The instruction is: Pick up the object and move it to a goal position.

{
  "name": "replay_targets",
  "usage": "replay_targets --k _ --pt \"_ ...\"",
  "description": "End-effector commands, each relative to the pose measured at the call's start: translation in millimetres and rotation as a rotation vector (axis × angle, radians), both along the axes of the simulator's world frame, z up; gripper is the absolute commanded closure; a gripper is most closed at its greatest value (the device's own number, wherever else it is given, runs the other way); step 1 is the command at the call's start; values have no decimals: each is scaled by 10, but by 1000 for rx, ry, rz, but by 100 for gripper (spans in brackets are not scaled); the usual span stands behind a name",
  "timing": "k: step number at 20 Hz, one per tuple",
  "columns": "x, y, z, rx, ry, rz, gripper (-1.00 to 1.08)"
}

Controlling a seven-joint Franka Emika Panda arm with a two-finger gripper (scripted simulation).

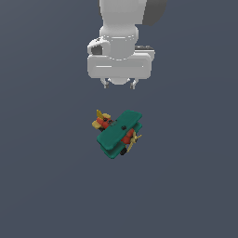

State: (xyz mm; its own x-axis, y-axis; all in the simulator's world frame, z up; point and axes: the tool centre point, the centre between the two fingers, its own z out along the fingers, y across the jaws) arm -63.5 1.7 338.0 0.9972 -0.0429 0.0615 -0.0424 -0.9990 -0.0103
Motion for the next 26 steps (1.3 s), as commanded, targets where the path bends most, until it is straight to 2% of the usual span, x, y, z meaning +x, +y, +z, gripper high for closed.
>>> replay_targets --k 1,16,26 --pt "0 0 0 0 0 0 -20" --pt "8 61 32 14 -1 22 -20" --pt "9 115 68 19 -21 38 -20"
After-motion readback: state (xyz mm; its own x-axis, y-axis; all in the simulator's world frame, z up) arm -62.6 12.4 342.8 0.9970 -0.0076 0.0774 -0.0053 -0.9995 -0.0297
